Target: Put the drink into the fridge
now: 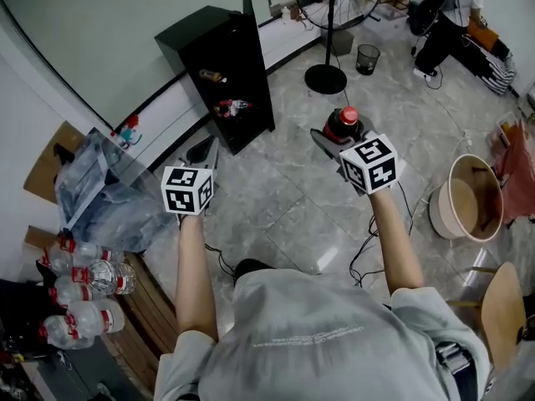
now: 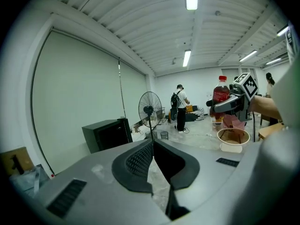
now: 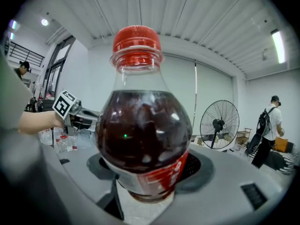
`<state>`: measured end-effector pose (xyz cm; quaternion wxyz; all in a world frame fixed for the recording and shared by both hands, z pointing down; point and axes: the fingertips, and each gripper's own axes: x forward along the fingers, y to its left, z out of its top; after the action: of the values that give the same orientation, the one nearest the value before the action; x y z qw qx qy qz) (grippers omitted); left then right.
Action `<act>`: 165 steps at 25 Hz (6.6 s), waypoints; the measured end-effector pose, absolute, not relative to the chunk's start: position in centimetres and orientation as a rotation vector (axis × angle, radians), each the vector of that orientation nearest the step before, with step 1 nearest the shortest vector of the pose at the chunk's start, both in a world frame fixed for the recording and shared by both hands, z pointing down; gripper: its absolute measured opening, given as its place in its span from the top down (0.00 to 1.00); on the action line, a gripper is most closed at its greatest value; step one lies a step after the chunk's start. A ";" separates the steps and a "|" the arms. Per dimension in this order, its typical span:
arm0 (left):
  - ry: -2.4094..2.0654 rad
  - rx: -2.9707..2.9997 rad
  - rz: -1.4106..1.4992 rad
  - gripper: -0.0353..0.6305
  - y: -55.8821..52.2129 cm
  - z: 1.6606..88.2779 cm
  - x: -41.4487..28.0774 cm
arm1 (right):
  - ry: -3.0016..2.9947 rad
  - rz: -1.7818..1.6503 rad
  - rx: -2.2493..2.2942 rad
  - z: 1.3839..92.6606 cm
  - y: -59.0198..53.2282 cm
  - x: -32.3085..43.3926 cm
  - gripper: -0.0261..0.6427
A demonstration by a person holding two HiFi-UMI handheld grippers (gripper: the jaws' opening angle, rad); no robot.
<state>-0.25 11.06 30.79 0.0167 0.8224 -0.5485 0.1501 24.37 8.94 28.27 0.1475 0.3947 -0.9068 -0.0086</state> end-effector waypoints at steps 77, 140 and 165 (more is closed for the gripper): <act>-1.775 2.232 0.439 0.92 -47.1 59.3 -19.8 | -2.617 0.231 0.741 61.2 -58.1 -13.5 0.50; -1.824 2.145 0.405 0.92 -36.6 48.2 -20.8 | -2.477 0.171 0.854 53.9 -52.3 -11.6 0.96; -1.851 2.465 0.473 0.92 -25.3 34.2 -17.6 | -2.582 -0.286 0.946 32.8 -31.6 -0.4 0.96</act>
<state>-17.57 -25.34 34.20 0.0114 0.7903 -0.5935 0.1515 -0.40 -31.65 32.76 0.1874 0.3360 -0.9174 -0.1017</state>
